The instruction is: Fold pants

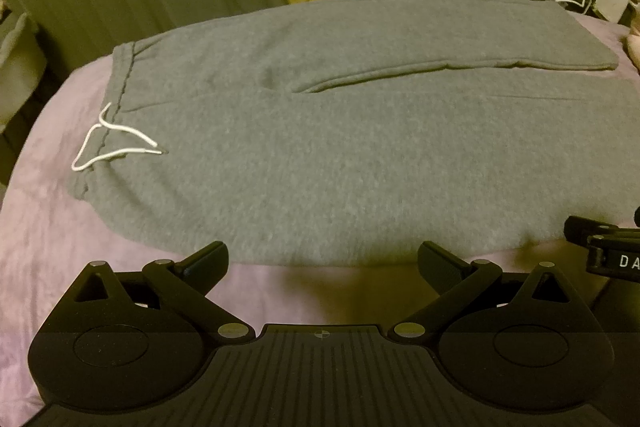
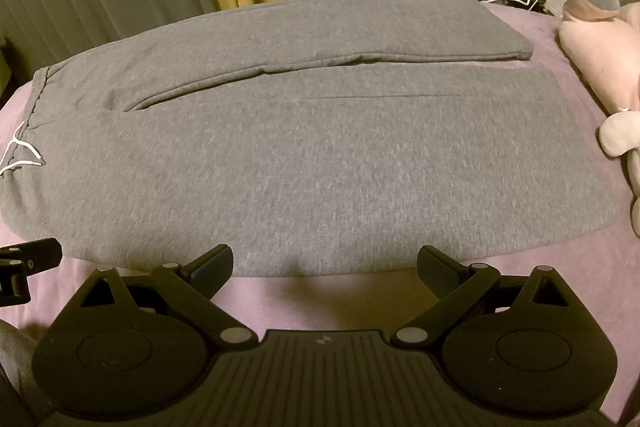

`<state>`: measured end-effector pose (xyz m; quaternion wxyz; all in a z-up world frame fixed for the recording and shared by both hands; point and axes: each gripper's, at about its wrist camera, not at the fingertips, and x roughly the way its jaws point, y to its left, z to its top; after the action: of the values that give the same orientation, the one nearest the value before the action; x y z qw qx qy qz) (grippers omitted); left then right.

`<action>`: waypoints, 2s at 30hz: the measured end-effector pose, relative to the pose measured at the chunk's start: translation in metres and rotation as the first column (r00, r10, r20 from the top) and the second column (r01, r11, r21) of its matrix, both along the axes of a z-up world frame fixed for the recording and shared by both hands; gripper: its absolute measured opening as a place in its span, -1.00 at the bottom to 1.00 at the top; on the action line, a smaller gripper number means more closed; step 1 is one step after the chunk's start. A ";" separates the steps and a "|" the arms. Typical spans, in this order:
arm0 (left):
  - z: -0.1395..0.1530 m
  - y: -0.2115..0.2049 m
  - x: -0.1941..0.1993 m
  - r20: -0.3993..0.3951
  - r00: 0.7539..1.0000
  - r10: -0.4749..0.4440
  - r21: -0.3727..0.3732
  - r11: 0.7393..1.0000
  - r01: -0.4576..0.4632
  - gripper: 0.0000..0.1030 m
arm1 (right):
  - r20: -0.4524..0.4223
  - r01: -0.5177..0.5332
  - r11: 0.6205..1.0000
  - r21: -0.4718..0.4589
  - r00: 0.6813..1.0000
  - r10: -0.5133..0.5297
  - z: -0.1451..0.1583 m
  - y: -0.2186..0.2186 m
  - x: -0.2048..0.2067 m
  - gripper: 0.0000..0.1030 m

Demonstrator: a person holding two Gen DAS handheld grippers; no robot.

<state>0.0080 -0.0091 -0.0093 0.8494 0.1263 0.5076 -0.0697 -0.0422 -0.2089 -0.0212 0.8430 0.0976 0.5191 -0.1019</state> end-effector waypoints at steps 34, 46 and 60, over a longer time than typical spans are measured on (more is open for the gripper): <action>-0.001 -0.003 0.003 0.009 1.000 -0.017 0.010 1.000 0.017 1.00 | 0.041 0.035 0.999 0.000 0.999 -0.035 0.001 -0.004 0.000 0.91; -0.003 -0.004 0.006 0.008 1.000 -0.018 -0.004 1.000 0.018 1.00 | 0.076 0.036 0.999 -0.007 0.996 -0.036 0.003 -0.006 -0.003 0.92; -0.023 0.011 0.119 0.214 0.948 0.237 -0.043 0.972 -0.233 1.00 | 0.142 0.091 0.988 0.121 0.984 -0.108 -0.013 -0.064 0.068 0.91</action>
<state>0.1266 0.0023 -0.0325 0.9032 0.0647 0.4223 0.0419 0.0261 -0.2730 -0.0346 0.8660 0.1788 0.4547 -0.1066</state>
